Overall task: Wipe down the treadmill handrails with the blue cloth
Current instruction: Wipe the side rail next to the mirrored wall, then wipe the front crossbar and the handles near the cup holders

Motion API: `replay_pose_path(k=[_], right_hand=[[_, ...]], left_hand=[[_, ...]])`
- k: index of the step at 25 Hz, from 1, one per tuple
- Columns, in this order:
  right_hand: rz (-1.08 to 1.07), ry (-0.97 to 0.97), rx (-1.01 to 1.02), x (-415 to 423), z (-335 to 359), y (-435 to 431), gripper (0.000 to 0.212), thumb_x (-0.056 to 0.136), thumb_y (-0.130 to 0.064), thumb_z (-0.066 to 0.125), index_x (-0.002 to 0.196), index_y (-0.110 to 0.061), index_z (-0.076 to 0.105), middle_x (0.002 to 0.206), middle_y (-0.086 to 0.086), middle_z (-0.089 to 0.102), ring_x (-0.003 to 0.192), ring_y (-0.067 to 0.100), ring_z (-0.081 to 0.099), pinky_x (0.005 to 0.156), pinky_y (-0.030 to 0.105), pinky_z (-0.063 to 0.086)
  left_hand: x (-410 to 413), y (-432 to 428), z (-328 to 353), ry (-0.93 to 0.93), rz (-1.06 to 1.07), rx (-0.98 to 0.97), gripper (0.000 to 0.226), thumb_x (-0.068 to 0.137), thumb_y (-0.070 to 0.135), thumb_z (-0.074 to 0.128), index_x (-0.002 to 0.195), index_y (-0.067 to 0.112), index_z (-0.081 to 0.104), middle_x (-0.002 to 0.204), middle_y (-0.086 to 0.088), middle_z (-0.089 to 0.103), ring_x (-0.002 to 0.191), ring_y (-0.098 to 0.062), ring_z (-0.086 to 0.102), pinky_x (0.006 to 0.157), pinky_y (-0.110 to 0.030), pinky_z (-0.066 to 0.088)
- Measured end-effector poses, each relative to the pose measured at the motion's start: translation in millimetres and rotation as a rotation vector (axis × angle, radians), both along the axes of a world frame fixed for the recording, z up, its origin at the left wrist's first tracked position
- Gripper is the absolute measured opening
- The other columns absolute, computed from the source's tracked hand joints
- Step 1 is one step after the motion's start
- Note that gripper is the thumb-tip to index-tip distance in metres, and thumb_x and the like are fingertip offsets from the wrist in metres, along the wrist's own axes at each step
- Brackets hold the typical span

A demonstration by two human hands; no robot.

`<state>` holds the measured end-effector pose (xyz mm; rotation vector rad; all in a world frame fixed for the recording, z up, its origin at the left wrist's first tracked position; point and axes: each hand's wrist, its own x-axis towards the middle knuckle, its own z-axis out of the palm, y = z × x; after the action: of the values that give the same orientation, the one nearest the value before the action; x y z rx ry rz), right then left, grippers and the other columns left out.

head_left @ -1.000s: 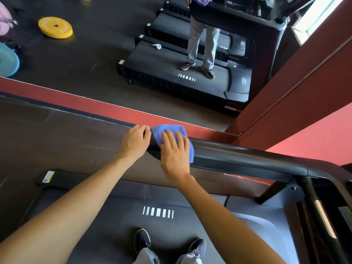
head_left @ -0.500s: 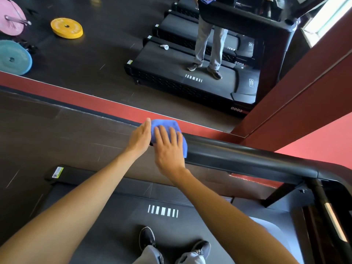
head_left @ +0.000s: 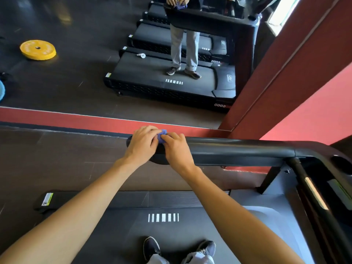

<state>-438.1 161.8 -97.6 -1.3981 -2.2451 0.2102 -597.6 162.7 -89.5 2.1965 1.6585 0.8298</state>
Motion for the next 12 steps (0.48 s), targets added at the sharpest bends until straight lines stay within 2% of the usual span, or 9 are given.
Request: replay_pose_path(k=[2,4,8,12], right_hand=[[-0.074,0.124,-0.010,38.1,6.0,-8.1,0.024,0.093,0.000,0.059,0.114,-0.005,0.071,0.109,0.010,0.072,0.092,0.031,0.061,0.083,0.039,0.047],[-0.169,0.190,-0.013,79.8,14.7,-12.5,0.028,0.097,-0.004,0.053,0.120,-0.010,0.068,0.112,0.008,0.071,0.095,0.031,0.060,0.087,0.039,0.046],[-0.361,0.299,-0.051,156.8,23.1,-8.3,0.036,0.092,0.003,0.052,0.119,-0.016,0.067,0.116,0.003,0.069,0.101,0.025,0.059,0.088,0.025,0.039],[-0.492,0.414,-0.030,228.0,40.3,-20.9,0.044,0.086,0.006,0.057,0.128,-0.008,0.060,0.122,0.009,0.065,0.105,0.022,0.055,0.091,0.018,0.034]], left_hand=[[29.2,4.9,6.8,-0.044,-0.100,-0.014,0.031,0.102,0.015,0.050,0.129,0.013,0.065,0.123,-0.003,0.066,0.115,-0.024,0.059,0.097,-0.038,0.046],[71.4,11.3,12.9,-0.147,-0.182,-0.077,0.033,0.105,0.017,0.052,0.137,0.015,0.058,0.130,0.001,0.061,0.119,-0.015,0.055,0.101,-0.033,0.046],[160.9,24.6,31.9,-0.218,-0.368,-0.175,0.036,0.106,0.016,0.050,0.141,0.018,0.054,0.134,0.005,0.054,0.117,-0.003,0.051,0.102,-0.023,0.042],[243.6,45.4,42.4,-0.198,-0.536,-0.133,0.044,0.100,0.007,0.056,0.143,0.017,0.051,0.141,0.004,0.050,0.123,0.000,0.047,0.104,-0.015,0.037]])
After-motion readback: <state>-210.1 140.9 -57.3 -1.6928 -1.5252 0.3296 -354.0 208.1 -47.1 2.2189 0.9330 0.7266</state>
